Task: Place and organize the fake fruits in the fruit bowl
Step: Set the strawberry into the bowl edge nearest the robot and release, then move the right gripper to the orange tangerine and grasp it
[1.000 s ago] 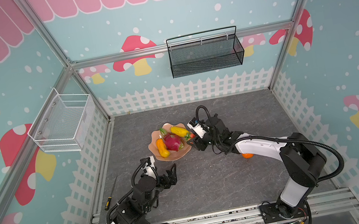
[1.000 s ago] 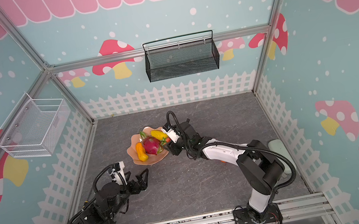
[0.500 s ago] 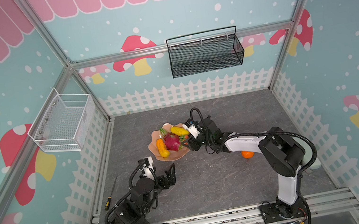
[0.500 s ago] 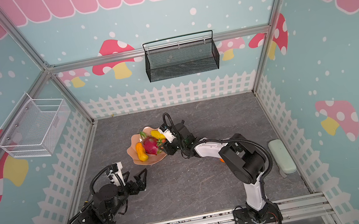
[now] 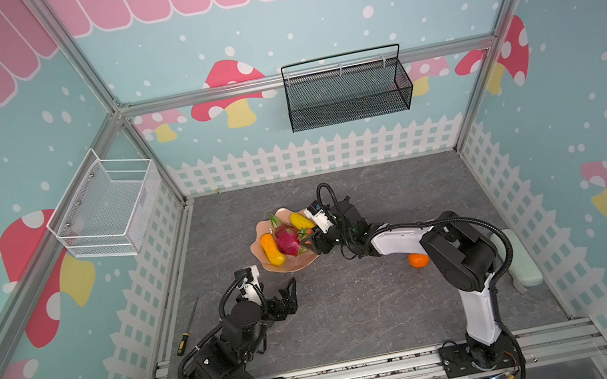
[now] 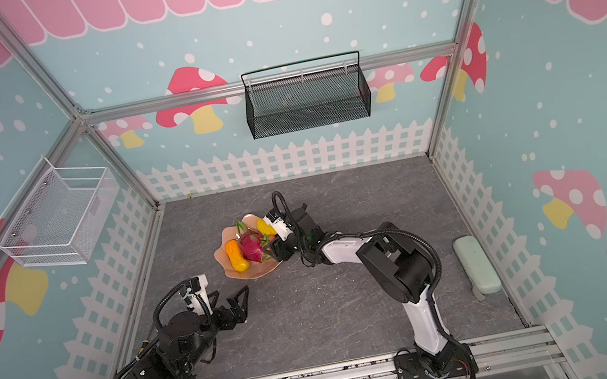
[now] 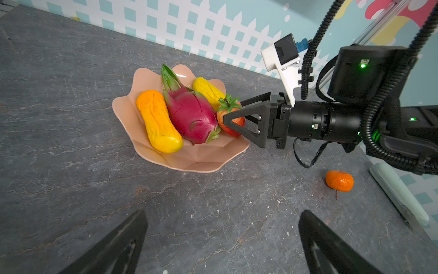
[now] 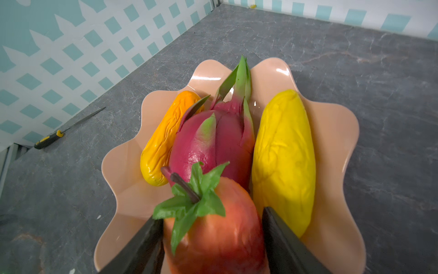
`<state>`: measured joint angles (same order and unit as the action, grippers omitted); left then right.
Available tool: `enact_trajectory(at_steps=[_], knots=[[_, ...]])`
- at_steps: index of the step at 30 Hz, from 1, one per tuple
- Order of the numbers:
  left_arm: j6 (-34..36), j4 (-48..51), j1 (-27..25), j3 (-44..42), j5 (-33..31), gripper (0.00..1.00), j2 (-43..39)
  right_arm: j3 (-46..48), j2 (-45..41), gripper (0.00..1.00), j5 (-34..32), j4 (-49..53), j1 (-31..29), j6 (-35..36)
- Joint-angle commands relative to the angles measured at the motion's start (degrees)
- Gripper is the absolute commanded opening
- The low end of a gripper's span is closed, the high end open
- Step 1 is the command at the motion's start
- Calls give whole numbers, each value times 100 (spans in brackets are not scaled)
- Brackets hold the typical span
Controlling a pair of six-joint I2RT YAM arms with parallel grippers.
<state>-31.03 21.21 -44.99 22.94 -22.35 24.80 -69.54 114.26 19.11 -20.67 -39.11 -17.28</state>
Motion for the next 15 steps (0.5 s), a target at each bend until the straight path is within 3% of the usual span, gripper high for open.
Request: enact_trajectory(at_steps=[1, 9, 13, 15], knots=[[44, 68, 52, -66, -34, 100, -32, -87, 37, 76, 41, -90, -17, 38], [35, -39, 48, -87, 50, 100, 77, 343, -807, 89, -434, 7, -1, 128], [140, -229, 52, -153, 365, 99, 150, 1120, -1847, 91, -1554, 550, 139, -243], [243, -602, 52, -264, 1030, 99, 266, 1652, -2564, 91, -2348, 1249, 372, -738]])
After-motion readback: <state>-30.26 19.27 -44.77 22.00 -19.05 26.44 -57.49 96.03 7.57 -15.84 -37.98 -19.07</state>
